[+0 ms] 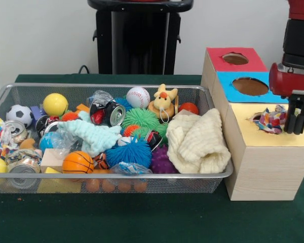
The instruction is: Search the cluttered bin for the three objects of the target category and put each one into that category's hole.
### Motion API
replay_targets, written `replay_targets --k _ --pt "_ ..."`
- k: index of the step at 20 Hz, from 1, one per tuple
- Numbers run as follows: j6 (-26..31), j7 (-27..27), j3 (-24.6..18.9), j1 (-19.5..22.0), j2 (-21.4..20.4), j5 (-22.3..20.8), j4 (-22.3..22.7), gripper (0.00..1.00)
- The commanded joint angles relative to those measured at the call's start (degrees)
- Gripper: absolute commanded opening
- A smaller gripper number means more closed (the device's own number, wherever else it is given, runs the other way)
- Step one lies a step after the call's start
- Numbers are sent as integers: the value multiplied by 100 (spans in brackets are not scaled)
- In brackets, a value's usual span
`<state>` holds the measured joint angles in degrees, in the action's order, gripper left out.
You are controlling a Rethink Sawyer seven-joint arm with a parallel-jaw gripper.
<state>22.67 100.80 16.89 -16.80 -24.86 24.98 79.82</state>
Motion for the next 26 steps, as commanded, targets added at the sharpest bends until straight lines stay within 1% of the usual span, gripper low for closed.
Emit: replay_targets --k 1,5,9,14,21,26 --pt "902 1398 -362 47 112 116 594 0" --pt "879 1276 -299 74 215 13 474 0" --pt "1005 1355 -235 42 373 7 376 0" --pt "910 1401 -145 -4 587 -16 251 0" --pt "1265 1672 258 -174 796 -1 2 0" --pt "1791 2121 919 -407 1026 13 -243 0"
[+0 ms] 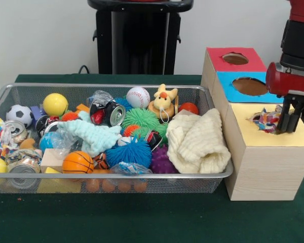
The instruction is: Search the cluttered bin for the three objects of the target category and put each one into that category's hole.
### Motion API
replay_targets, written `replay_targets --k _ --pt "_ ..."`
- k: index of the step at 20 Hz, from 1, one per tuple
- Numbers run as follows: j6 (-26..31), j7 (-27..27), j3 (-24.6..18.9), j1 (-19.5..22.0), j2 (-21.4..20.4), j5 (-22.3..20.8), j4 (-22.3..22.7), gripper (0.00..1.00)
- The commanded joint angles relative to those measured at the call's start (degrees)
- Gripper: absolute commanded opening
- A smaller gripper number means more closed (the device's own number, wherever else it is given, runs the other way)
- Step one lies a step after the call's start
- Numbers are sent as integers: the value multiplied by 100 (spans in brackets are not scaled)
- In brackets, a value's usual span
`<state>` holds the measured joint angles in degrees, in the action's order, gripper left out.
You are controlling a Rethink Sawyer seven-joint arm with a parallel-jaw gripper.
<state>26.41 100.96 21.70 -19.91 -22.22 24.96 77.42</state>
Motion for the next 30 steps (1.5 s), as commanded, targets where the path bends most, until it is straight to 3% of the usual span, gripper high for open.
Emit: replay_targets --k 1,7,11,16,21,26,28,30 --pt "1445 2125 496 -113 770 20 -21 0" --pt "1449 1951 543 -130 616 -48 97 0" --pt "1011 1842 253 -32 651 42 323 0" --pt "269 1244 -1047 551 433 494 874 0" --pt "-461 529 -2242 1217 262 515 1206 0" --pt "-674 669 -2477 1384 276 146 1220 0" --pt "-611 817 -2373 1330 328 78 1152 0" --pt "-374 1195 -1941 1068 457 88 1004 0"
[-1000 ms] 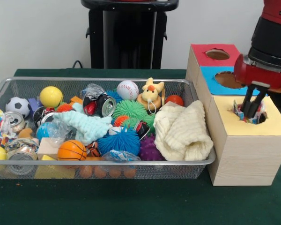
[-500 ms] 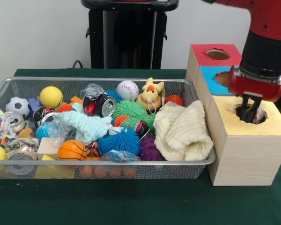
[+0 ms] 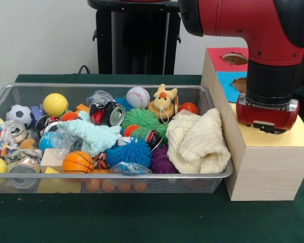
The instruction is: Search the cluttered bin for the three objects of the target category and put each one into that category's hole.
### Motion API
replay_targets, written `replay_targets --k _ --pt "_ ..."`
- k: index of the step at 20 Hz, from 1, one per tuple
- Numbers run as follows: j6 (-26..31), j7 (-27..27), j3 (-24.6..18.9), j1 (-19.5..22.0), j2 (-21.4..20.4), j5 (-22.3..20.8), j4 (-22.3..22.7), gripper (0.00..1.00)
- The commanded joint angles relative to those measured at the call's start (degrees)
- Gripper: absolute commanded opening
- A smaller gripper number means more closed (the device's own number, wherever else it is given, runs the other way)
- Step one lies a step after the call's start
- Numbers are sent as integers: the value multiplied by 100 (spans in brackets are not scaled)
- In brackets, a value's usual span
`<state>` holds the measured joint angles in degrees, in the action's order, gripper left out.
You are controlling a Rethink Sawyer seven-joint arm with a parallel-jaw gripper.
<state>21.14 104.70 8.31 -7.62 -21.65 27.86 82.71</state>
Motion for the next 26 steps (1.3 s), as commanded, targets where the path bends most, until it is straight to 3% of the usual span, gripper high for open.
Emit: replay_targets --k 1,6,13,18,22,26 --pt "208 964 -418 -259 482 -196 396 0" --pt "341 1056 -253 -351 498 -158 334 0" --pt "1659 1492 553 -838 92 -229 82 0" --pt "2343 1385 1065 -959 -12 -389 -447 0" --pt "2549 1275 1286 -1009 -96 -432 -728 0" --pt "2596 1243 1235 -915 -198 -357 -916 0"
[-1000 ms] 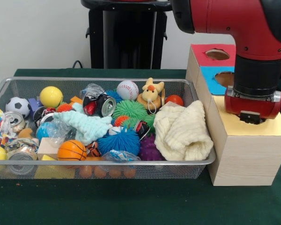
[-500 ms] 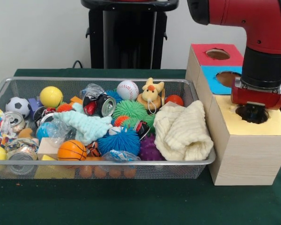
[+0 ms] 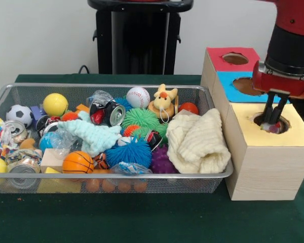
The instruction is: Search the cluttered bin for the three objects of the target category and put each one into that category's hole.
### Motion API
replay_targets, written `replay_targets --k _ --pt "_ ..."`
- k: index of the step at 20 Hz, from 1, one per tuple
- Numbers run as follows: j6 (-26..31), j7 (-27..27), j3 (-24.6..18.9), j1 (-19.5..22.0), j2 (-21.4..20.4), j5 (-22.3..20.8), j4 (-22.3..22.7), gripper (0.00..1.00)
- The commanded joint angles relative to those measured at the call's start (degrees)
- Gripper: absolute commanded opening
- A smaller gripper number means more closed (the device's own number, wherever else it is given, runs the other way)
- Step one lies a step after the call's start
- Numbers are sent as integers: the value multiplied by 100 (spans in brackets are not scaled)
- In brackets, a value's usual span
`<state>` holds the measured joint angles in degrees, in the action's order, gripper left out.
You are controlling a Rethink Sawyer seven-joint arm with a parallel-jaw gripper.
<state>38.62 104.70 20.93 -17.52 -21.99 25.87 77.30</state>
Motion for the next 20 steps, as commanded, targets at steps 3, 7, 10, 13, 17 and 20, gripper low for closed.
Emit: replay_targets --k 3,7,10,13,17,20 --pt "830 1224 -55 106 -250 -151 -458 0" --pt "792 1054 -26 148 -486 -218 -316 0" --pt "784 808 79 211 -571 -390 -334 0" --pt "763 430 176 338 -646 -628 -395 0" --pt "841 75 222 509 -805 -928 -418 0" --pt "958 -111 192 662 -898 -1139 -489 0"
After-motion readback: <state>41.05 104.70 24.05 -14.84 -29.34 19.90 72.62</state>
